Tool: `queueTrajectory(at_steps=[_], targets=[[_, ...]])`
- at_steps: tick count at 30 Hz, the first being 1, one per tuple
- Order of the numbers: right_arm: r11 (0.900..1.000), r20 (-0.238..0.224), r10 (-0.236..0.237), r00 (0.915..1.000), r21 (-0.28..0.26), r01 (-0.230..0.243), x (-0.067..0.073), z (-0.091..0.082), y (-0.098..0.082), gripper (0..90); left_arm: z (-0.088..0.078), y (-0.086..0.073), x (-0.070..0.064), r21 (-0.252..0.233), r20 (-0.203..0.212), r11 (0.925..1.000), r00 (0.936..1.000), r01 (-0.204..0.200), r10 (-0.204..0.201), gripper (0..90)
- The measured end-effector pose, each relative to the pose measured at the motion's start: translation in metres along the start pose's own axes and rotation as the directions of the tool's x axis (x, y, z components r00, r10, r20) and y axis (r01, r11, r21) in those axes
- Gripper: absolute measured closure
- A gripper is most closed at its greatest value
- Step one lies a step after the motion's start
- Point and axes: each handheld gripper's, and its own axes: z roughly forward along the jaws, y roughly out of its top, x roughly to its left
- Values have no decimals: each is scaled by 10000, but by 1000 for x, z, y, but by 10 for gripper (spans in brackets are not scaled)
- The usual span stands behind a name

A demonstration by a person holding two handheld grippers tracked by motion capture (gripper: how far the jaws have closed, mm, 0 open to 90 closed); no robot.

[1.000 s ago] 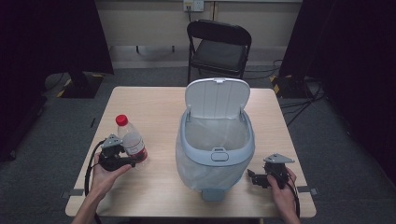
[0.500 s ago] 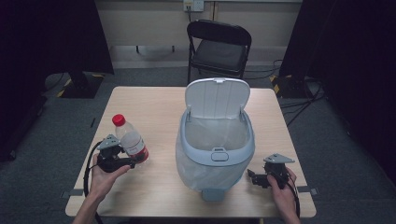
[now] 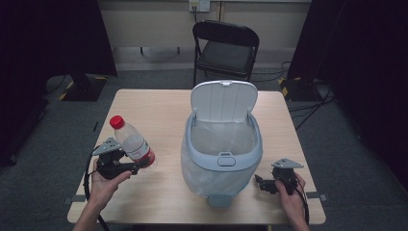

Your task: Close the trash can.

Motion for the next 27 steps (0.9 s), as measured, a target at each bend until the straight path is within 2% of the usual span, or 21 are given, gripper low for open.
queueTrajectory(at_steps=[2,7,9,11,16,27], targets=[[10000,5,1,10000,0,-1,0,0,0,110,-3,3,-2,-239,183,9997,9998,-101,105,295],[10000,0,0,10000,1,0,0,0,0,110,-11,14,-12,-409,360,9987,9988,-310,325,295],[10000,4,1,10000,2,-1,0,0,0,110,-15,19,-15,-479,261,9979,9986,-439,452,295],[10000,4,0,10000,2,0,0,0,0,110,-19,24,-19,-586,380,9976,9985,-372,394,296],[10000,1,2,10000,1,-2,0,0,0,110,-27,35,-28,-762,369,9951,9971,-637,667,296],[10000,14,23,10000,3,-23,0,0,0,111,-44,67,-45,-1547,497,9829,9929,-995,1083,295]])
